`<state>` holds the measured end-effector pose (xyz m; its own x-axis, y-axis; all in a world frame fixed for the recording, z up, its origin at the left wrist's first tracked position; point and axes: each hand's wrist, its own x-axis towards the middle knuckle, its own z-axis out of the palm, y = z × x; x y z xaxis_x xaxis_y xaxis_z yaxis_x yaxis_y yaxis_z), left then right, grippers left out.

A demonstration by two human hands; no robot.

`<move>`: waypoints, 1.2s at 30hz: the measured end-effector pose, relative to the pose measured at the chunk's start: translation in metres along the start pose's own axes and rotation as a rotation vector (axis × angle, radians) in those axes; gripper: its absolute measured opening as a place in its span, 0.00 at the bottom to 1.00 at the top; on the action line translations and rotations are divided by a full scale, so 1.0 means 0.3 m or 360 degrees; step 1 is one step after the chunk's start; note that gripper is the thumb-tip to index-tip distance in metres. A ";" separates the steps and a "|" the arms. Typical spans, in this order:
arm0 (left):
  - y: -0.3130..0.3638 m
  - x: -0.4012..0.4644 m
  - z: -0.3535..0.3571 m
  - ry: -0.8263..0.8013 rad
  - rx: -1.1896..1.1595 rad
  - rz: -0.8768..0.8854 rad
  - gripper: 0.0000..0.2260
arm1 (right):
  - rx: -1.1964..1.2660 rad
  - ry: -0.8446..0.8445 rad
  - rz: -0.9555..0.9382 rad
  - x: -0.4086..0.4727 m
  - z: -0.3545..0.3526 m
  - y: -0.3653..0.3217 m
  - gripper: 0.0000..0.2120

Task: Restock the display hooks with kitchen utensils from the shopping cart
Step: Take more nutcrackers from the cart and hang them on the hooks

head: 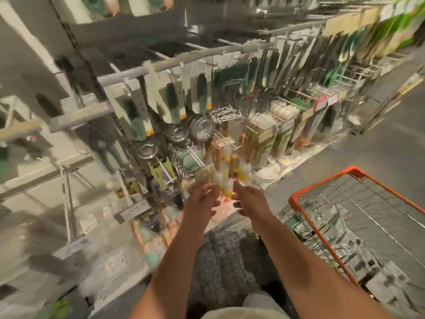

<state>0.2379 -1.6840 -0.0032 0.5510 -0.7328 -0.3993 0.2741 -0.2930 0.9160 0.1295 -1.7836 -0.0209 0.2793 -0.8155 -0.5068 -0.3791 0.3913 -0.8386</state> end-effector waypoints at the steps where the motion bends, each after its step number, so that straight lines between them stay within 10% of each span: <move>1: -0.007 0.007 0.050 -0.0061 0.0052 -0.0005 0.09 | 0.0043 0.0049 0.0017 0.003 -0.048 0.023 0.18; 17: -0.238 0.089 1.060 -0.0724 0.0609 -0.0352 0.04 | 0.0541 0.0799 0.0582 0.138 -0.976 0.562 0.19; 36: -0.702 0.490 1.480 -0.1280 0.1817 -0.0874 0.12 | 0.0953 0.0947 0.1238 0.363 -1.138 0.903 0.14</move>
<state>-0.0888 -2.0028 -0.2373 -0.0862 -0.3972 -0.9137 -0.6572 -0.6666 0.3518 -0.2440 -1.9121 -0.2350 -0.3682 -0.2743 -0.8884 0.2586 0.8876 -0.3812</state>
